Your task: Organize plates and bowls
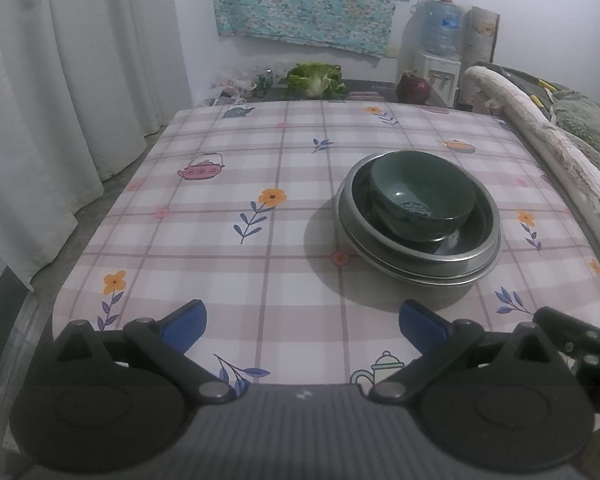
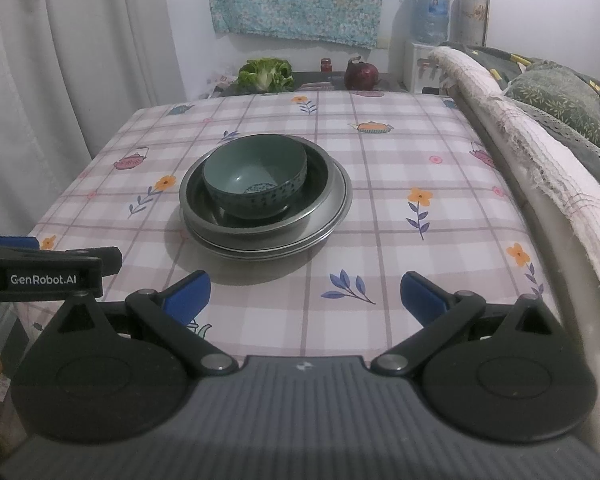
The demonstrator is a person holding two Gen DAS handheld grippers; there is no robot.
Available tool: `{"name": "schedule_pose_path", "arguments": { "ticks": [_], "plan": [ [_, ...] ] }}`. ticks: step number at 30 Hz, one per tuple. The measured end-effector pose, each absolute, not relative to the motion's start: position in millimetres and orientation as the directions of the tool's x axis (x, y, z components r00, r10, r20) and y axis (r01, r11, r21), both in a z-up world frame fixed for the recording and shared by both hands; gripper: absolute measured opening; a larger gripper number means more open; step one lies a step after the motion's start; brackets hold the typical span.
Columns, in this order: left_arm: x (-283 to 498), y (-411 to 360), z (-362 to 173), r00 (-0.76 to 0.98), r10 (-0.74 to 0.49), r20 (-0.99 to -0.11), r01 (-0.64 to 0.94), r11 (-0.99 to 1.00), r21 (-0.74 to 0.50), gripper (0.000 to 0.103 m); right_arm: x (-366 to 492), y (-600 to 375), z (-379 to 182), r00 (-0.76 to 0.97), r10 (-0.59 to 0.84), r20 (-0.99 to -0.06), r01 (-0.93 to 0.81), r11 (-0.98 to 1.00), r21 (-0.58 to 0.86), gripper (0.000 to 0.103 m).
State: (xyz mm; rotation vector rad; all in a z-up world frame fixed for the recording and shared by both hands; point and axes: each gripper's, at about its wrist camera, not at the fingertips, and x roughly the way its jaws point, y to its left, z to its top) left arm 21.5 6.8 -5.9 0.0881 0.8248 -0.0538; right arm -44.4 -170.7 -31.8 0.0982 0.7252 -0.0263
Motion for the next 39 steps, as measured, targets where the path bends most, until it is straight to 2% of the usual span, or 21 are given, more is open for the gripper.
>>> {"name": "schedule_pose_path", "arguments": {
  "ticks": [39],
  "plan": [
    [19.8, 13.5, -4.5, 0.677, -0.012, -0.736, 0.077, 0.995, 0.055, 0.103, -43.1, -158.8, -31.3, 0.741, 0.024, -0.671, 0.04, 0.996, 0.079, 0.102]
  ]
}}
